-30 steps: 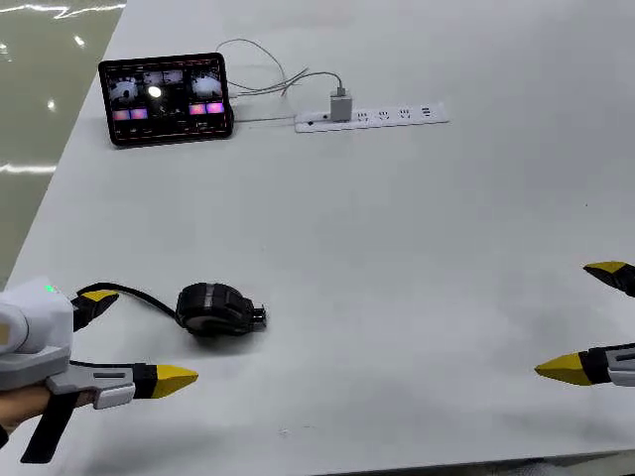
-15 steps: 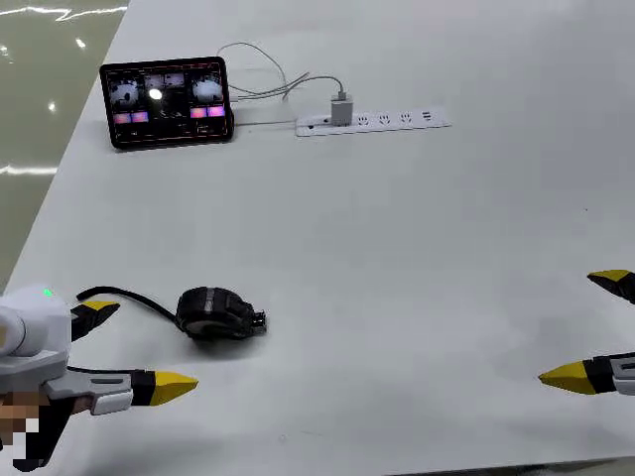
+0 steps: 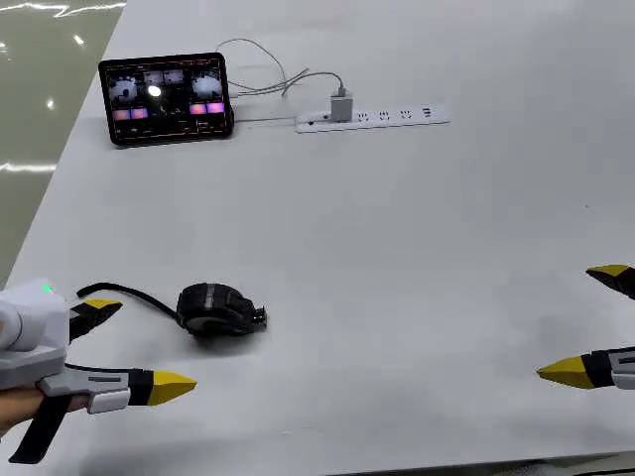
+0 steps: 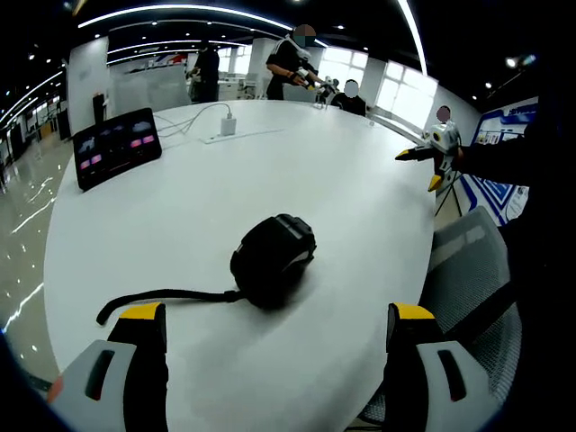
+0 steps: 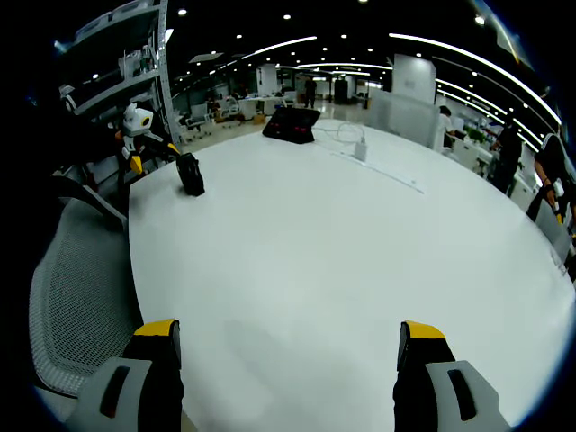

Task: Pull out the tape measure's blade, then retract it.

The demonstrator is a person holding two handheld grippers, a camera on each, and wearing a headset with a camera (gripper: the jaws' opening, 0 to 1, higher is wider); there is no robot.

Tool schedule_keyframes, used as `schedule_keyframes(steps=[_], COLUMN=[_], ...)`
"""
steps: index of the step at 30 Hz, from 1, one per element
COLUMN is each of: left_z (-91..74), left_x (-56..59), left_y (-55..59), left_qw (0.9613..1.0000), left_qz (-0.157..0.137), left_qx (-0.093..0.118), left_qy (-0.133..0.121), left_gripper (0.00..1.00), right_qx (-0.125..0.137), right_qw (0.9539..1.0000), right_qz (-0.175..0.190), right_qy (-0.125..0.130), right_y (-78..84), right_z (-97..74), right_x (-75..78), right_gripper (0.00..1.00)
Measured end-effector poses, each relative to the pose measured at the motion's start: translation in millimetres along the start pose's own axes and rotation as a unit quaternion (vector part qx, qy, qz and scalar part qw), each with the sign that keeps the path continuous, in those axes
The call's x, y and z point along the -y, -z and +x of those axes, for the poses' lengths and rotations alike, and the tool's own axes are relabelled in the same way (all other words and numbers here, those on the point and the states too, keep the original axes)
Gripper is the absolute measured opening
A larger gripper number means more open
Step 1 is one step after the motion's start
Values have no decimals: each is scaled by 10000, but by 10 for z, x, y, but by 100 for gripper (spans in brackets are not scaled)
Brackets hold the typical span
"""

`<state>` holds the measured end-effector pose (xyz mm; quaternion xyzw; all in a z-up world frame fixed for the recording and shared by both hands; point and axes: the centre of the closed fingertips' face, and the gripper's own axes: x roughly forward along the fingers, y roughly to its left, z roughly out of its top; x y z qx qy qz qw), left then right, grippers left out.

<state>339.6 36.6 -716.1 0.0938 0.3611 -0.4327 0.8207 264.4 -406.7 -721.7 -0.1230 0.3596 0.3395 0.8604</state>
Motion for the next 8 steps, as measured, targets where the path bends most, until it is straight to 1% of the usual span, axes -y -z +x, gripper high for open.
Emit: schedule_keyframes(steps=[3,5,8], left_z=[-9,-13,-20], left_x=[-1,-21,-28], left_y=[-4,-11,-20], left_qw=[10000,10000,10000], left_qz=[-38,19,4], left_qx=[-6,9,24], left_qy=[22,-19,-19], left_gripper=[99,99,99], right_qx=[2,18,23], right_qw=[10000,10000,10000], right_qz=[18,68,61], right_qy=[-7,6,3], right_y=[12,17,10], right_z=[0,-4,-5], right_x=[5,20,12], right_gripper=[99,99,99])
